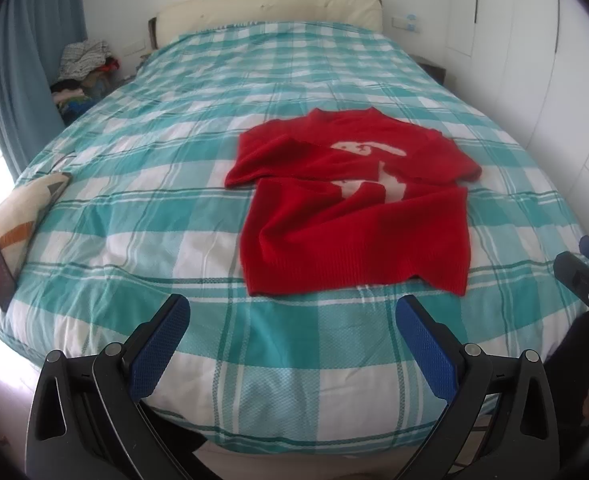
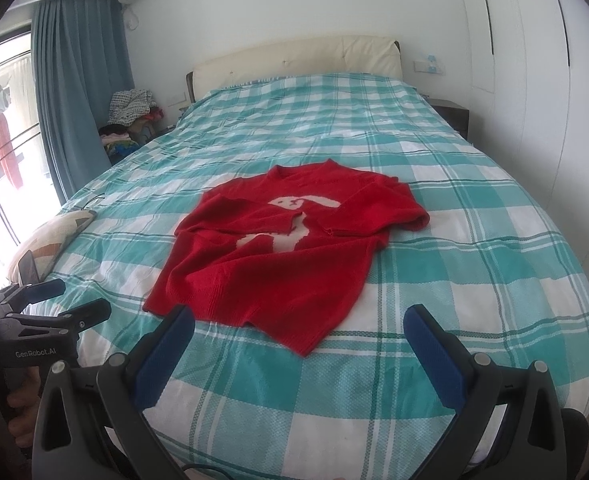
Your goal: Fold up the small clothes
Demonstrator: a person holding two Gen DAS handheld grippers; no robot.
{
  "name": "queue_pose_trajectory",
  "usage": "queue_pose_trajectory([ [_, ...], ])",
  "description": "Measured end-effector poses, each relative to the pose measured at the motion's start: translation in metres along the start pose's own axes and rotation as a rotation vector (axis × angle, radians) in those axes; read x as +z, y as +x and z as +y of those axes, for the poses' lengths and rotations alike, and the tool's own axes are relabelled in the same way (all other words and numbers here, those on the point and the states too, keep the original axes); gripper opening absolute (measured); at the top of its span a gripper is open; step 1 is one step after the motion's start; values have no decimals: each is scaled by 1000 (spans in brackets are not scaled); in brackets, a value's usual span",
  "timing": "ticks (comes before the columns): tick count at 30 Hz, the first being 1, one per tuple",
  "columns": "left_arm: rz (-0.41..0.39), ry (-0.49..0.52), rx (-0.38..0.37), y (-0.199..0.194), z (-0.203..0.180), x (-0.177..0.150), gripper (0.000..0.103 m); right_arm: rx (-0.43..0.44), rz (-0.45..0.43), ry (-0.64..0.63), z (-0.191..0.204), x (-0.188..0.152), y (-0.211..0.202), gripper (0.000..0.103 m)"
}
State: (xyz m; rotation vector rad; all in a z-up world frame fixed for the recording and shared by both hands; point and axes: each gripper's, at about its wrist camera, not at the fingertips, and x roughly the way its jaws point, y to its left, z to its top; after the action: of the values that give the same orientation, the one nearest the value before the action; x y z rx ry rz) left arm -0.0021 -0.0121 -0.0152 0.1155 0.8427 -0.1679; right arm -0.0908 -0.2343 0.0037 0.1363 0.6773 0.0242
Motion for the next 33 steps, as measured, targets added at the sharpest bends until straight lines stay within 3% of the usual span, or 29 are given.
queue_pose_trajectory([
  [13, 1, 16, 23, 4, 12, 0, 103, -7, 20, 17, -5, -4, 6, 103],
  [16, 7, -8, 66, 16, 40, -2, 103, -3, 9, 37, -18, -8, 9, 103],
  [20, 93, -121, 65, 54, 89, -7, 103, -33, 48, 85, -53, -24, 30, 103],
  [22, 114, -149, 34, 74, 101, -9, 103, 8, 109, 145, -70, -34, 52, 103],
  [24, 146, -150, -17, 98, 103, -8, 102, 118, 166, 228, -83, -41, 77, 102],
  [28, 226, -120, -113, 145, 91, -3, 101, 321, 251, 299, -76, -43, 131, 76],
  [30, 245, -94, -114, 160, 82, 3, 100, 361, 295, 293, -66, -45, 158, 68],
  [31, 255, -85, -114, 164, 78, 6, 96, 363, 306, 301, -63, -46, 168, 58],
  [32, 269, -78, -116, 165, 76, 9, 94, 362, 303, 305, -62, -45, 174, 28],
  [33, 275, -72, -118, 163, 77, 11, 90, 359, 313, 307, -62, -44, 177, 4],
])
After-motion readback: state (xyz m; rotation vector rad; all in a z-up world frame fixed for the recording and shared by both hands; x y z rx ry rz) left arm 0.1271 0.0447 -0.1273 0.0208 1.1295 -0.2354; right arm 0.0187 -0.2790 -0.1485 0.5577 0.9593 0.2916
